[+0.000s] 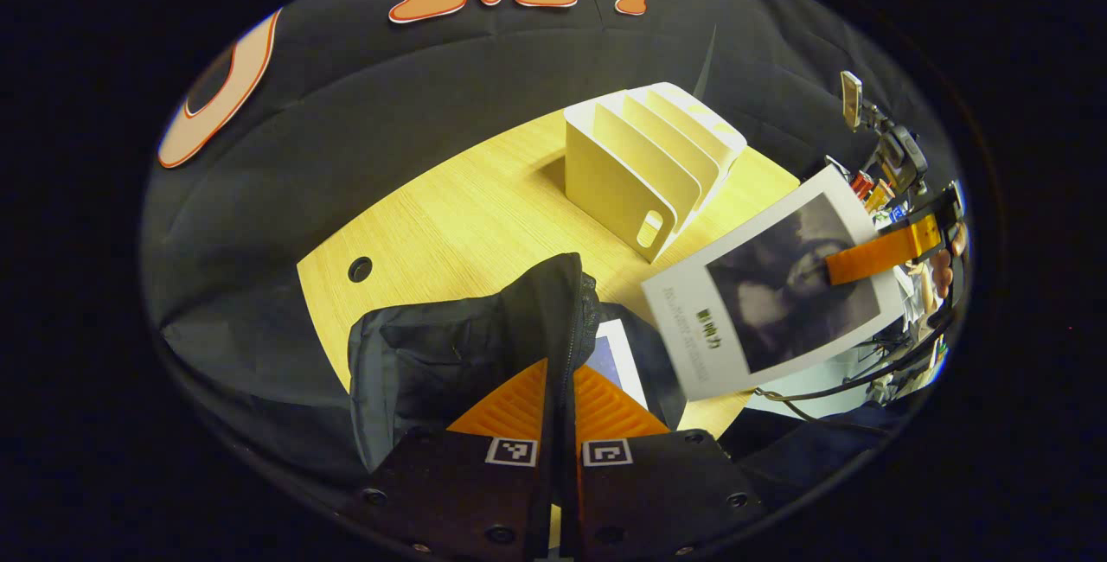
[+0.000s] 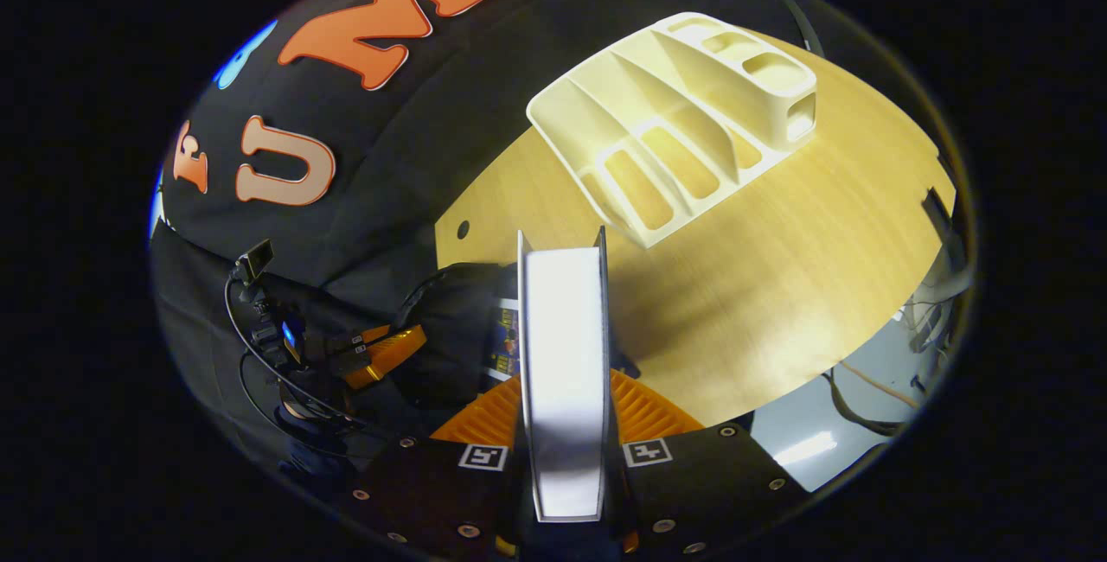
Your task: Open the schoolbag, grab two books from the bookshelf and put them into the schoolbag.
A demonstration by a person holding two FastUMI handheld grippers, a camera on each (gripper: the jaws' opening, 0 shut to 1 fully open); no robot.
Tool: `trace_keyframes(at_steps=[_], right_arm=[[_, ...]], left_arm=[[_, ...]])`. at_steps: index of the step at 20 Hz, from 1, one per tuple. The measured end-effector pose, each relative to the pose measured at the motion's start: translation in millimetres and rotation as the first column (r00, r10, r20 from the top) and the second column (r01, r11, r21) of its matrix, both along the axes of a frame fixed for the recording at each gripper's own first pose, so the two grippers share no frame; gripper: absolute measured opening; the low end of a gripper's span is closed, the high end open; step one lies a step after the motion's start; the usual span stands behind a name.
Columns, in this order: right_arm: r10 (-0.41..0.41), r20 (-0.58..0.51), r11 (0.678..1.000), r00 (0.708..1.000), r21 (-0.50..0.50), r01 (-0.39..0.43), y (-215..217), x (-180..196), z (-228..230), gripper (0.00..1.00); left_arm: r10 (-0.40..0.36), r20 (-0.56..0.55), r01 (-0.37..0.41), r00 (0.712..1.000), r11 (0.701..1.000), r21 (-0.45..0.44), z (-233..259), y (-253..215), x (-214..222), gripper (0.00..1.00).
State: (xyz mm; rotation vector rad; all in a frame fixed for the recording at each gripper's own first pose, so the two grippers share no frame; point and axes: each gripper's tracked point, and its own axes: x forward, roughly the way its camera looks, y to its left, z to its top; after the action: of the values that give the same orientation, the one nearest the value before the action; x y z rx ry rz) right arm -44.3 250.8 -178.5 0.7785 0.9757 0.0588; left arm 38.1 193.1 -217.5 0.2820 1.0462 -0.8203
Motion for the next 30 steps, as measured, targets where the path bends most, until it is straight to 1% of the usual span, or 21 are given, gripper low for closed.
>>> trace_keyframes(at_steps=[2, 6, 9, 13, 16, 21, 23, 29, 30], right_arm=[[-0.005, 0.019, 0.999, 1.0, 0.045, 0.005, 15.1, 8.4, -8.9, 0.34], [0.015, 0.033, 0.995, 0.999, 0.094, -0.018, 47.8, 25.5, -33.3, 0.33], [0.025, 0.046, 0.988, 0.999, 0.153, -0.031, 70.9, 39.1, -46.1, 0.33], [0.013, 0.071, 0.976, 0.997, 0.217, -0.028, 96.4, 60.7, -60.9, 0.33], [-0.021, 0.085, 0.964, 0.996, 0.267, -0.003, 106.3, 76.8, -68.6, 0.33], [-0.056, 0.101, 0.94, 0.993, 0.341, 0.019, 125.6, 88.8, -81.2, 0.33], [-0.037, 0.104, 0.938, 0.994, 0.347, -0.001, 136.5, 90.8, -88.2, 0.33], [-0.022, 0.113, 0.912, 0.993, 0.41, -0.026, 169.2, 98.5, -108.2, 0.33], [-0.021, 0.114, 0.907, 0.993, 0.42, -0.029, 172.6, 99.9, -110.7, 0.22]], left_arm=[[0.002, 0.007, -0.002, 1.0, 1.0, -0.004, 1.0, -0.6, 0.6, 0.05], [0.014, 0.001, -0.014, 1.0, 1.0, -0.016, 1.4, -1.3, -1.1, 0.05], [0.019, 0.003, -0.019, 1.0, 1.0, -0.02, 3.0, -3.3, 0.2, 0.05], [0.032, 0.001, -0.032, 0.999, 0.999, -0.043, 6.2, -9.6, 1.6, 0.05], [0.021, 0.016, -0.02, 1.0, 0.998, -0.061, 11.4, -15.8, 1.4, 0.05], [-0.002, -0.008, 0.001, 1.0, 0.995, -0.102, 15.3, -35.1, -7.1, 0.05], [-0.018, -0.009, 0.017, 1.0, 0.994, -0.111, 16.6, -43.8, -10.1, 0.05], [-0.061, -0.022, 0.058, 0.998, 0.992, -0.114, 13.4, -60.6, -21.8, 0.05], [-0.064, -0.022, 0.061, 0.998, 0.992, -0.11, 12.3, -60.7, -23.2, 0.05]])
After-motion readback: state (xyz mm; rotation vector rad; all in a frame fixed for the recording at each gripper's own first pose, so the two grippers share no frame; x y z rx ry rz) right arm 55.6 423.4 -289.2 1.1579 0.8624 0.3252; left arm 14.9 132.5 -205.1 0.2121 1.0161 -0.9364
